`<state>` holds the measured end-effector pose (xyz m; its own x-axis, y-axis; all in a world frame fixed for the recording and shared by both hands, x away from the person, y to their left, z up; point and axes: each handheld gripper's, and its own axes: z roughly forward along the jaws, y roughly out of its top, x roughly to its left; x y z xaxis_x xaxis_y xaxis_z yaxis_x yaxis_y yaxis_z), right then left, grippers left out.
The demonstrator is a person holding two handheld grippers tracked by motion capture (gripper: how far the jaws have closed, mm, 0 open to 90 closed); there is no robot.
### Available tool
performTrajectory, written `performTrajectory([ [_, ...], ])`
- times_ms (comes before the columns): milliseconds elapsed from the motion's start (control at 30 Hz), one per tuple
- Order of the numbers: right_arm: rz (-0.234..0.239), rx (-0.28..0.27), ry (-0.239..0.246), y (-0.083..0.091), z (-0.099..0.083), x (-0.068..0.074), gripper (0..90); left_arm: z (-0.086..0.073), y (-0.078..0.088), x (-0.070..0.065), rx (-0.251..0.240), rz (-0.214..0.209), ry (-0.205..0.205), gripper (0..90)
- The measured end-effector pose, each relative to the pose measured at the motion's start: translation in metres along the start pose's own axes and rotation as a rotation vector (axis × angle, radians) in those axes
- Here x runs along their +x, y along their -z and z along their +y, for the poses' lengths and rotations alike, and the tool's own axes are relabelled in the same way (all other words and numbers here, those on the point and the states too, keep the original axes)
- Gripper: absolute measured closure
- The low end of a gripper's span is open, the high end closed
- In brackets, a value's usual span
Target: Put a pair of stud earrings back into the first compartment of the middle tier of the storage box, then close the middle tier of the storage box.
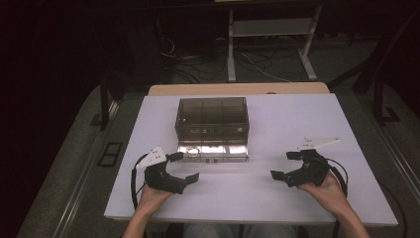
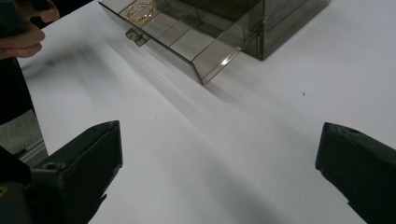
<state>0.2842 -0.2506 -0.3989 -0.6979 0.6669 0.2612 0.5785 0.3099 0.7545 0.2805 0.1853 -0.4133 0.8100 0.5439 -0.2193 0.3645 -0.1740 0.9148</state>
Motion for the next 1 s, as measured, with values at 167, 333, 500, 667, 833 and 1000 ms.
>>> performTrajectory([
  [167,-0.012,-0.037,-0.017,0.007,-0.012,-0.001,0.1,0.000,0.000,0.000,0.000,0.001,0.000,0.0],
  [333,-0.024,-0.059,-0.037,0.013,-0.024,-0.003,0.1,0.000,-0.001,0.000,0.001,0.000,-0.001,0.0],
  [500,-0.039,-0.066,-0.061,0.017,-0.035,-0.004,0.1,0.000,-0.001,-0.001,0.008,-0.007,-0.003,0.0],
  [667,-0.042,-0.065,-0.069,0.020,-0.041,-0.006,0.1,0.001,-0.006,-0.006,0.037,-0.017,-0.024,0.0],
  [833,-0.051,-0.077,-0.082,0.023,-0.046,-0.009,0.1,0.006,-0.011,-0.015,0.085,-0.024,-0.072,0.0],
  [1000,-0.054,-0.076,-0.080,0.023,-0.049,-0.009,0.1,0.011,-0.016,-0.023,0.126,-0.049,-0.104,3.1],
])
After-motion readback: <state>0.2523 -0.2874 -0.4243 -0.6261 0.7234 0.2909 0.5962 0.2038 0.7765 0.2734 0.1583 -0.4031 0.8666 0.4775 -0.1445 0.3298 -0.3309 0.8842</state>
